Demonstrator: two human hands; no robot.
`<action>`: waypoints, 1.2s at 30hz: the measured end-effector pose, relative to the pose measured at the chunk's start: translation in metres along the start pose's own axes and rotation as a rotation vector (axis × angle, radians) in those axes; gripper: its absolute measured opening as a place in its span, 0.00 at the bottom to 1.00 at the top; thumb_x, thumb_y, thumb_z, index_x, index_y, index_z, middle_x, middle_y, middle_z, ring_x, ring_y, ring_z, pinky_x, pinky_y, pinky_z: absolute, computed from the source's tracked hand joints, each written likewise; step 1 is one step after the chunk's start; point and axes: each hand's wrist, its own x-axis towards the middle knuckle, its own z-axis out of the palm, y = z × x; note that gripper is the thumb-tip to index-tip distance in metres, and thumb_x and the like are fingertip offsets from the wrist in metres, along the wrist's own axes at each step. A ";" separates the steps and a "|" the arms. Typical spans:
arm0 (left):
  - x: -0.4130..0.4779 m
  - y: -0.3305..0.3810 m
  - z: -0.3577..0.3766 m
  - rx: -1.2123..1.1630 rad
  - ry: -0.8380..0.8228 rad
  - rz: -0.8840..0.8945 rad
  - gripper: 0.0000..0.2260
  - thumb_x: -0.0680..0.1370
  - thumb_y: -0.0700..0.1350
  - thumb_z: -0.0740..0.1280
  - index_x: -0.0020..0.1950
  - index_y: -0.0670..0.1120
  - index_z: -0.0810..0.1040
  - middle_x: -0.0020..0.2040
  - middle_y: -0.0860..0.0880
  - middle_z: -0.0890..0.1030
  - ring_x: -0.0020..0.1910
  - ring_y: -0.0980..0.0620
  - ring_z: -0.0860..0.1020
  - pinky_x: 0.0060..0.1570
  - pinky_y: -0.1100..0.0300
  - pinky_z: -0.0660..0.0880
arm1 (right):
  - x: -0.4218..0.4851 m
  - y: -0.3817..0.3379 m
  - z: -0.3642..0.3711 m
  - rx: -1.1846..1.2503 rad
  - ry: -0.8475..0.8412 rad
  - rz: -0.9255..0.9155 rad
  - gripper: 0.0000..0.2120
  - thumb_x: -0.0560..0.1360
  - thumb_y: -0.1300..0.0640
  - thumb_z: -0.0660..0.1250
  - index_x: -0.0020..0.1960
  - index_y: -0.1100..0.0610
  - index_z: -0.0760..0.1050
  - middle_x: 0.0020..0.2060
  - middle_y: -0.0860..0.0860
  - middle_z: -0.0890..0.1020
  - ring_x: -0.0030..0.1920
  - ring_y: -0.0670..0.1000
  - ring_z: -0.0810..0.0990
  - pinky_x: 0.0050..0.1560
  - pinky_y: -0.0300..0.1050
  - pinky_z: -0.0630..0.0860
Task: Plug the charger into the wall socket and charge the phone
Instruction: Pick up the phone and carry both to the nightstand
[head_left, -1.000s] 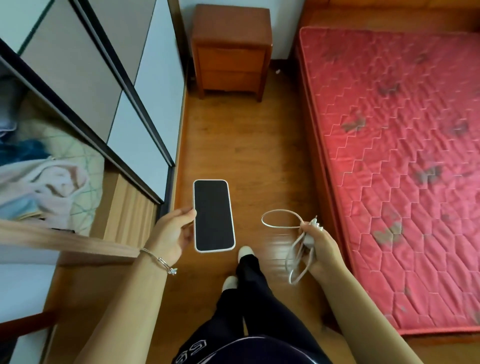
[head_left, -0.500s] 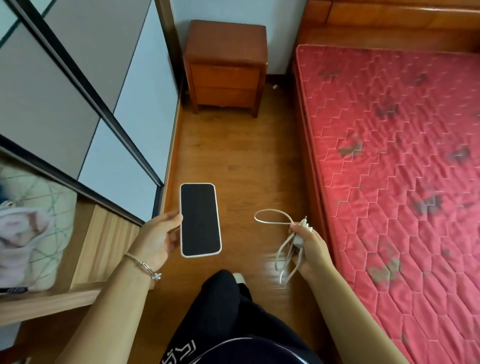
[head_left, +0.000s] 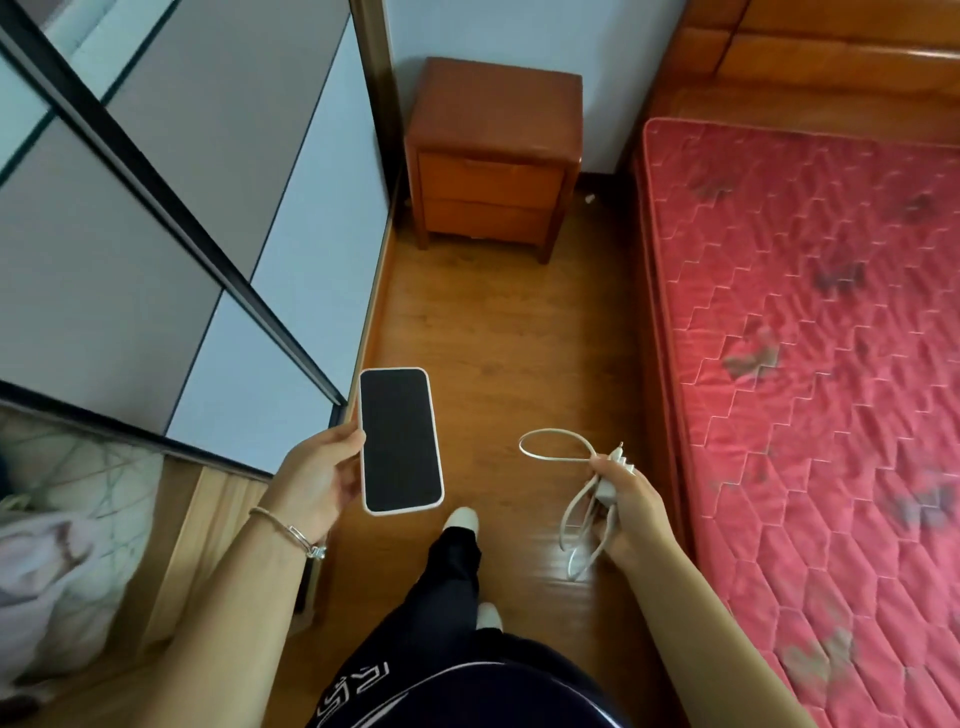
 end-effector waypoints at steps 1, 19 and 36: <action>0.007 0.008 0.002 0.001 -0.014 0.005 0.12 0.79 0.40 0.62 0.61 0.42 0.76 0.59 0.41 0.80 0.56 0.42 0.79 0.47 0.50 0.78 | 0.006 -0.007 0.008 -0.011 0.004 0.000 0.04 0.70 0.61 0.70 0.39 0.56 0.75 0.28 0.50 0.76 0.26 0.47 0.75 0.30 0.42 0.71; 0.126 0.108 0.111 0.152 -0.066 -0.008 0.13 0.79 0.42 0.62 0.62 0.43 0.75 0.60 0.42 0.79 0.58 0.41 0.78 0.57 0.44 0.76 | 0.100 -0.127 0.078 0.111 0.089 -0.054 0.03 0.71 0.62 0.69 0.42 0.57 0.76 0.32 0.50 0.76 0.31 0.47 0.73 0.33 0.40 0.70; 0.224 0.200 0.173 0.065 -0.030 0.016 0.11 0.79 0.42 0.62 0.60 0.44 0.77 0.57 0.44 0.82 0.55 0.44 0.80 0.41 0.55 0.80 | 0.216 -0.234 0.134 0.089 0.032 0.009 0.04 0.70 0.64 0.69 0.40 0.57 0.76 0.29 0.50 0.76 0.28 0.46 0.74 0.32 0.41 0.72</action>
